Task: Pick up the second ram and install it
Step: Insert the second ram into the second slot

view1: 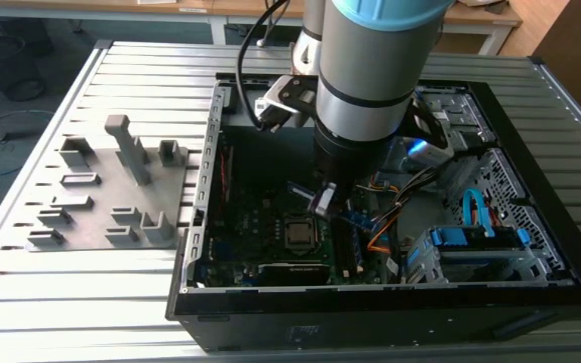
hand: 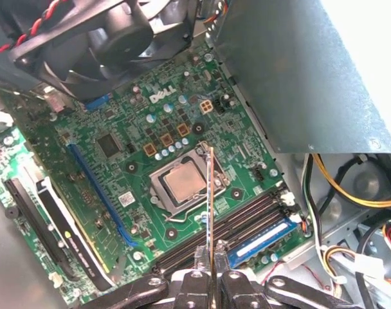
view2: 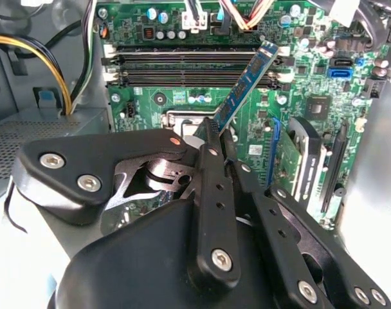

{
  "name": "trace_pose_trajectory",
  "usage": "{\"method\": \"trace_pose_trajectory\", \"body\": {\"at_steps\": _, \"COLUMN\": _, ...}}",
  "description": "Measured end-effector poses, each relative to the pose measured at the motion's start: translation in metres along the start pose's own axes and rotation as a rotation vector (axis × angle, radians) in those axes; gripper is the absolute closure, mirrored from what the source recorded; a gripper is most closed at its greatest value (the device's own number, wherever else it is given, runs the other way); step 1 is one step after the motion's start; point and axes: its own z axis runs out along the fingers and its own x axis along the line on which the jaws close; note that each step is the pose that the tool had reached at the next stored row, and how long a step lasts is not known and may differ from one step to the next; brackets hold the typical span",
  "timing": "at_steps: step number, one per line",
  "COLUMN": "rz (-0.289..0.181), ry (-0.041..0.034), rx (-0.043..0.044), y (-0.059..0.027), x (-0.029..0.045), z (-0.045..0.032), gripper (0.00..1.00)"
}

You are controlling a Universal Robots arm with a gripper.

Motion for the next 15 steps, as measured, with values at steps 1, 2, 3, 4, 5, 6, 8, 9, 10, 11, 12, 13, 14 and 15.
{"method": "trace_pose_trajectory", "body": {"at_steps": 1, "rz": 0.006, "ry": 0.0000, "rx": 0.0006, "y": 0.0000, "x": 0.0000, "z": 0.0000, "gripper": 0.86}}
{"method": "trace_pose_trajectory", "body": {"at_steps": 2, "rz": 0.012, "ry": -0.0001, "rx": 0.0011, "y": 0.0000, "x": 0.0000, "z": 0.0000, "gripper": 0.86}}
{"method": "trace_pose_trajectory", "body": {"at_steps": 3, "rz": 0.017, "ry": -0.0001, "rx": 0.0016, "y": 0.0000, "x": 0.0000, "z": 0.0000, "gripper": 0.86}}
{"method": "trace_pose_trajectory", "body": {"at_steps": 4, "rz": 0.023, "ry": 0.0000, "rx": 0.0022, "y": 0.0000, "x": 0.0000, "z": 0.0000, "gripper": 0.86}}
{"method": "trace_pose_trajectory", "body": {"at_steps": 5, "rz": 0.028, "ry": 0.0000, "rx": 0.0027, "y": 0.0000, "x": 0.0000, "z": 0.0000, "gripper": 0.86}}
{"method": "trace_pose_trajectory", "body": {"at_steps": 6, "rz": 0.034, "ry": 0.0000, "rx": 0.0032, "y": 0.0000, "x": 0.0000, "z": 0.0000, "gripper": 0.86}}
{"method": "trace_pose_trajectory", "body": {"at_steps": 8, "rz": 0.045, "ry": 0.0000, "rx": 0.0042, "y": 0.0000, "x": 0.0000, "z": 0.0000, "gripper": 0.86}}
{"method": "trace_pose_trajectory", "body": {"at_steps": 9, "rz": 0.051, "ry": 0.0000, "rx": 0.0047, "y": 0.0000, "x": 0.0000, "z": 0.0001, "gripper": 0.86}}
{"method": "trace_pose_trajectory", "body": {"at_steps": 10, "rz": 0.056, "ry": -0.0001, "rx": 0.0052, "y": 0.0000, "x": 0.0000, "z": 0.0001, "gripper": 0.86}}
{"method": "trace_pose_trajectory", "body": {"at_steps": 11, "rz": 0.061, "ry": -0.0001, "rx": 0.0057, "y": 0.0000, "x": 0.0000, "z": 0.0001, "gripper": 0.86}}
{"method": "trace_pose_trajectory", "body": {"at_steps": 12, "rz": 0.066, "ry": -0.0001, "rx": 0.0062, "y": 0.0000, "x": 0.0000, "z": 0.0001, "gripper": 0.86}}
{"method": "trace_pose_trajectory", "body": {"at_steps": 13, "rz": 0.071, "ry": -0.0001, "rx": 0.0066, "y": 0.0000, "x": 0.0000, "z": 0.0001, "gripper": 0.86}}
{"method": "trace_pose_trajectory", "body": {"at_steps": 14, "rz": 0.076, "ry": 0.0000, "rx": 0.0071, "y": 0.0000, "x": 0.0000, "z": 0.0001, "gripper": 0.86}}
{"method": "trace_pose_trajectory", "body": {"at_steps": 15, "rz": 0.080, "ry": -0.0001, "rx": 0.0075, "y": 0.0000, "x": 0.0000, "z": 0.0001, "gripper": 0.86}}
